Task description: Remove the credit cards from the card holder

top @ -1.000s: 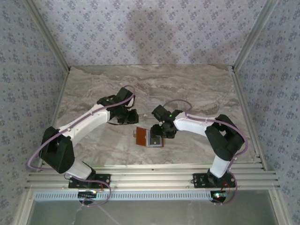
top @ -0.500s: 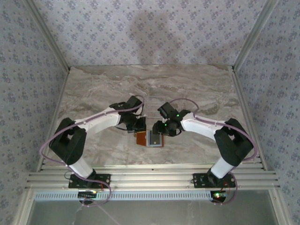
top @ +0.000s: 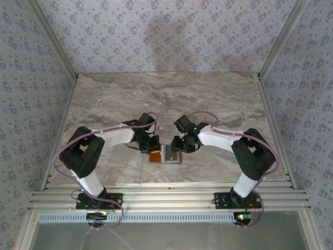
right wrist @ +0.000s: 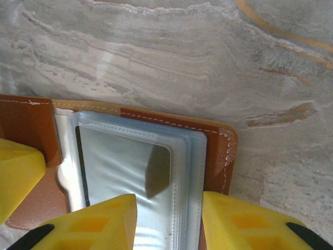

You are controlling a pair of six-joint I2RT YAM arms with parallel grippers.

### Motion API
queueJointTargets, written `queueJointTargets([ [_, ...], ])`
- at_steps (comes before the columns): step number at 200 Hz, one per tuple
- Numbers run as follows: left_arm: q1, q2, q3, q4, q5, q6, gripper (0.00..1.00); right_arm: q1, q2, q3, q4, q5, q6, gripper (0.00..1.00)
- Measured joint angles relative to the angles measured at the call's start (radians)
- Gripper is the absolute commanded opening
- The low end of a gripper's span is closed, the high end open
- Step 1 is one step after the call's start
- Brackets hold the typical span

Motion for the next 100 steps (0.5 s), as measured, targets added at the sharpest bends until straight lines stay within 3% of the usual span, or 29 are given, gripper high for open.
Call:
queueJointTargets([
  [51, 0.024, 0.000, -0.074, 0.150, 0.090, -0.043, 0.20, -0.002, 0.007, -0.006, 0.013, -0.004, 0.000, 0.28],
  [100, 0.026, 0.013, -0.083, 0.242, 0.170, -0.059, 0.19, -0.005, 0.007, -0.007, 0.022, -0.008, 0.000, 0.26],
])
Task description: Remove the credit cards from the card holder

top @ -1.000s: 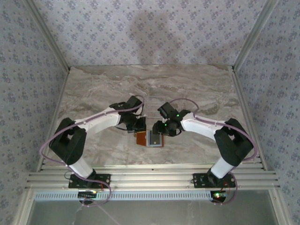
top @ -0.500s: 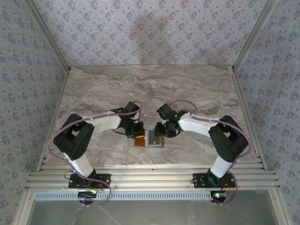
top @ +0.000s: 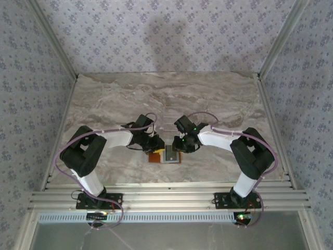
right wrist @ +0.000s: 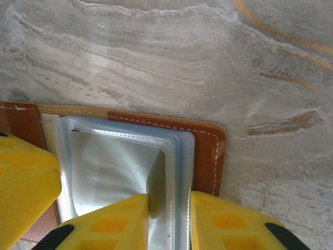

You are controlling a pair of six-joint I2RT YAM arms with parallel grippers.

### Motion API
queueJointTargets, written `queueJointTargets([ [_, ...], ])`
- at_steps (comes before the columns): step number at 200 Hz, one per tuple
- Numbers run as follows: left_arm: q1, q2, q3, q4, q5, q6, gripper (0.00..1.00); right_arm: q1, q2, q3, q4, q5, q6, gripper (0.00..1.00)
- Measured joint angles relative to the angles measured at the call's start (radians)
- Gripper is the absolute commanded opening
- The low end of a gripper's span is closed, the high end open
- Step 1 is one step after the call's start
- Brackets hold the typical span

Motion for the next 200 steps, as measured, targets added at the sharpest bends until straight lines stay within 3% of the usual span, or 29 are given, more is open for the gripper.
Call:
queueJointTargets([
  [44, 0.000, 0.026, 0.009, -0.015, 0.015, 0.014, 0.16, -0.002, 0.001, 0.000, 0.001, 0.000, 0.000, 0.27],
  [80, -0.003, 0.050, 0.038, -0.035, 0.031, 0.033, 0.25, -0.002, 0.002, 0.000, 0.001, -0.003, 0.000, 0.27],
  [129, -0.009, 0.058, 0.055, -0.056, 0.028, 0.047, 0.24, -0.006, 0.002, 0.000, -0.001, -0.007, -0.001, 0.27],
  [200, -0.050, 0.083, 0.155, -0.226, -0.080, 0.126, 0.20, -0.006, 0.002, 0.000, -0.002, -0.007, -0.001, 0.28],
])
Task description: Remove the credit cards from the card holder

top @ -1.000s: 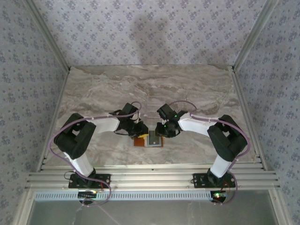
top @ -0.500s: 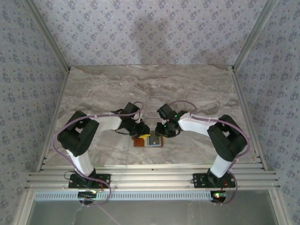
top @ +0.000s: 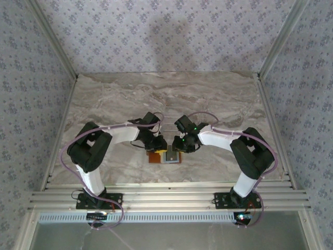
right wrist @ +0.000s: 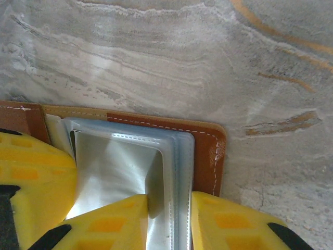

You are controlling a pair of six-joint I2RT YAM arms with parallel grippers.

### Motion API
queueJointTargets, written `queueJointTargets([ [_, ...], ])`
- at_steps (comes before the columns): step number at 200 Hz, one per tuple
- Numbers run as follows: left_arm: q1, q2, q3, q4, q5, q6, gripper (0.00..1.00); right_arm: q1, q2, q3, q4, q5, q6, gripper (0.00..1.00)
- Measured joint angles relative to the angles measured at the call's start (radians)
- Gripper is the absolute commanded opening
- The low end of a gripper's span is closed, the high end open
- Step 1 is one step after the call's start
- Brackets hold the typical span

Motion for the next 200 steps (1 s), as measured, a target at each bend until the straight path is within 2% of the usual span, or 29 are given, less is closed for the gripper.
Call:
queueJointTargets([
  [42, -0.016, -0.001, 0.031, -0.061, -0.067, 0.019, 0.17, 0.000, 0.000, 0.000, 0.001, 0.000, 0.000, 0.35],
  [98, -0.019, -0.029, 0.036, -0.151, -0.142, 0.037, 0.15, 0.000, 0.000, 0.000, 0.001, 0.000, 0.000, 0.35],
  [123, -0.019, -0.049, 0.036, -0.171, -0.158, 0.037, 0.19, 0.000, 0.000, 0.000, 0.000, 0.000, 0.000, 0.32],
  [148, -0.018, -0.074, 0.031, -0.151, -0.140, 0.026, 0.22, 0.000, 0.000, 0.000, 0.000, 0.001, 0.000, 0.31],
  [200, 0.017, -0.095, -0.109, 0.072, 0.005, -0.063, 0.24, -0.001, 0.000, 0.000, 0.000, 0.000, 0.000, 0.31],
])
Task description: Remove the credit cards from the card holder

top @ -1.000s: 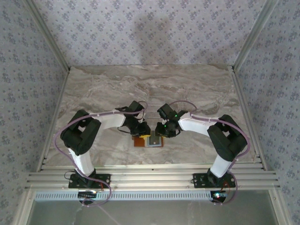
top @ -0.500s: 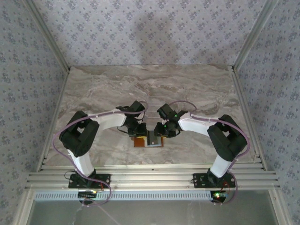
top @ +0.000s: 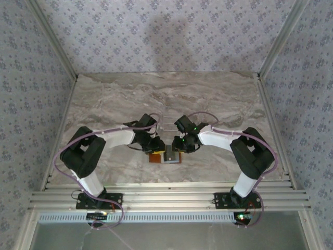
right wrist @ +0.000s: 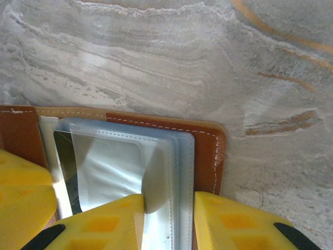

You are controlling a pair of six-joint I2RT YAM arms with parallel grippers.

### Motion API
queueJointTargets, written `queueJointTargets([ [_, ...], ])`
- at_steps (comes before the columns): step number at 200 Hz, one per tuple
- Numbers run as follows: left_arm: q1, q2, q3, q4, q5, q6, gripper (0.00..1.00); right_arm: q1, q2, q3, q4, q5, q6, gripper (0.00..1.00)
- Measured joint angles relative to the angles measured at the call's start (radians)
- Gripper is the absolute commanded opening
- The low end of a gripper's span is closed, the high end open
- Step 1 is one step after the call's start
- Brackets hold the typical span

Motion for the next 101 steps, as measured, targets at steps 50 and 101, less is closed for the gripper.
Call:
queueJointTargets([
  [50, 0.045, 0.000, -0.079, 0.138, 0.083, -0.053, 0.23, 0.000, 0.000, 0.000, -0.002, 0.000, 0.000, 0.31],
  [101, 0.066, 0.000, -0.120, 0.246, 0.146, -0.099, 0.22, 0.000, 0.000, 0.000, -0.002, 0.000, 0.000, 0.31],
])
